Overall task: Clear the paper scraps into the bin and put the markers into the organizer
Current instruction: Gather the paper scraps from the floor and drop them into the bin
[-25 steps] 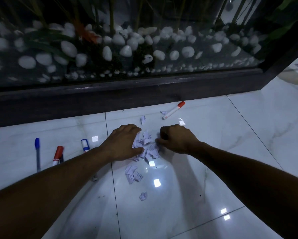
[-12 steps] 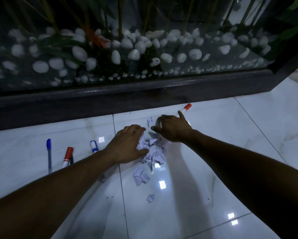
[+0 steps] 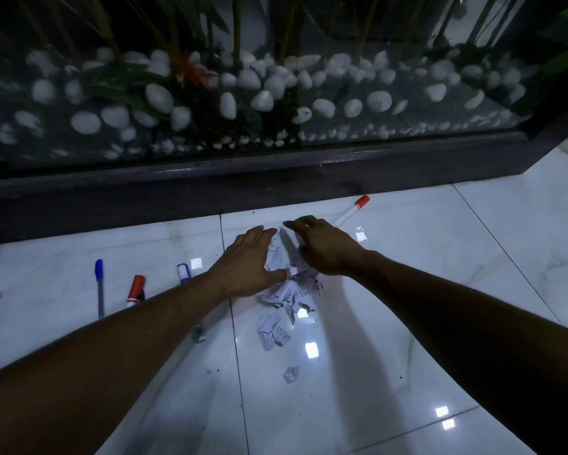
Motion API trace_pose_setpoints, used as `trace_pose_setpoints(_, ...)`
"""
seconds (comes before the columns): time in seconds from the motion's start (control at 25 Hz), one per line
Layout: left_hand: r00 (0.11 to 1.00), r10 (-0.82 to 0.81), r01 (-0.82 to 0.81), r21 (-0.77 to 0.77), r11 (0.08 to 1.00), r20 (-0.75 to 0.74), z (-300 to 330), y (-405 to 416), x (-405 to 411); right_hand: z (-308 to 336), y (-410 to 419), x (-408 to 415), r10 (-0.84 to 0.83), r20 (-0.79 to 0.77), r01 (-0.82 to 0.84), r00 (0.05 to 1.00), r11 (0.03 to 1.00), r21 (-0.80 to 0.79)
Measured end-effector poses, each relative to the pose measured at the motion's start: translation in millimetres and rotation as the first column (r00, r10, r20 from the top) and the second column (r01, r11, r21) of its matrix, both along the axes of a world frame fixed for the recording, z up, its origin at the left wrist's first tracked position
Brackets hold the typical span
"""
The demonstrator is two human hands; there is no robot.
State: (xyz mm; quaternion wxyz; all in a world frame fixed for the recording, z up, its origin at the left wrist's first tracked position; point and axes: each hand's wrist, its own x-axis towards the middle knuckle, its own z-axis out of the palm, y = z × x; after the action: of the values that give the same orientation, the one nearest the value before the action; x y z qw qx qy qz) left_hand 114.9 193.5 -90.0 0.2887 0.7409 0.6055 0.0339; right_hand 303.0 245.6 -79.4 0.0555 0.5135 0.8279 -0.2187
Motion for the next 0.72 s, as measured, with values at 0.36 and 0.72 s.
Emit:
trace_pose_setpoints(0.36, 0.996, -0.01, 0.025, -0.168, 0.985, 0.094, 6.8, 0.2, 12.0, 8.3, -18.8, -3.7, 0.21, -0.146, -0.222, 0.967, 0.972, -0.072)
trace_pose_setpoints(0.72, 0.989, -0.104, 0.132, -0.326, 0.936, 0.102, 34.9, -48.2, -3.2, 36.4, -27.1, 27.2, 0.022, -0.08, -0.028, 0.997, 0.997, -0.077)
